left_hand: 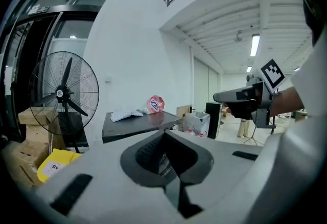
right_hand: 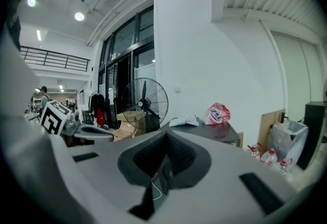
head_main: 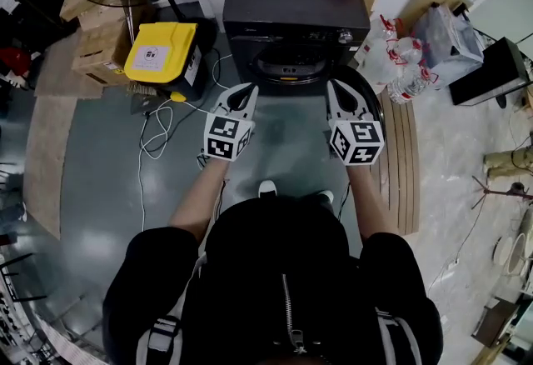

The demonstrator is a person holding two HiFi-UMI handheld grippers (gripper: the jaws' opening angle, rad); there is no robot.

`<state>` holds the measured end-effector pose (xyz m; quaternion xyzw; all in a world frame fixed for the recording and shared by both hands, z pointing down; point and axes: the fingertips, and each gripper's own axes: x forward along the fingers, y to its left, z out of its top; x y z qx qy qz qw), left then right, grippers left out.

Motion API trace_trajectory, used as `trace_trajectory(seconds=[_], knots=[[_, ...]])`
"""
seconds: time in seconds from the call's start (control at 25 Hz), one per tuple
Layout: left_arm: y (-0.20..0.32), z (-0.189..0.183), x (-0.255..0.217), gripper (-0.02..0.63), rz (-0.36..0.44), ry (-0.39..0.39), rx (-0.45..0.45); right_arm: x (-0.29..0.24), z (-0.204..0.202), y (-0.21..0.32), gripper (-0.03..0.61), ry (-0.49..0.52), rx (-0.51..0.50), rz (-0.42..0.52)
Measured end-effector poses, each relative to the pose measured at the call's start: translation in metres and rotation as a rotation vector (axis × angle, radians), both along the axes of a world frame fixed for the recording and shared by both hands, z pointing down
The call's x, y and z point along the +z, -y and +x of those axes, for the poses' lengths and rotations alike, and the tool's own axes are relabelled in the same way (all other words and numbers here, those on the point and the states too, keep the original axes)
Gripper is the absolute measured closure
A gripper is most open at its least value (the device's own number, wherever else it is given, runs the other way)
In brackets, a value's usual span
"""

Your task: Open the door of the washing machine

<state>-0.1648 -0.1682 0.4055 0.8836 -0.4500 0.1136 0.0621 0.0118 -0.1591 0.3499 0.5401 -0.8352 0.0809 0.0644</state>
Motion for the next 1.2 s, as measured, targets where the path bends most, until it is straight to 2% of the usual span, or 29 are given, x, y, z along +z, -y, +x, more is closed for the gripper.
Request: trace_trajectory(seconds=[0.36, 0.76, 1.2], knots=[[0.006, -0.003, -0.002, 0.609, -0.010, -0.033, 0.001, 0.002, 0.003, 0.002, 0.575, -0.005, 0.028, 0.005], [0.004, 0.012, -0.005, 0.609, -0.005, -0.030, 0.032, 0.004, 0.008, 0.002, 0.575, -0.004, 0.038, -0.017], [0.026, 0.061, -0.002, 0.609, -0.030, -0.034, 0.005, 0.012, 0.050, 0.029, 0.575, -0.008, -0.007, -0.043]])
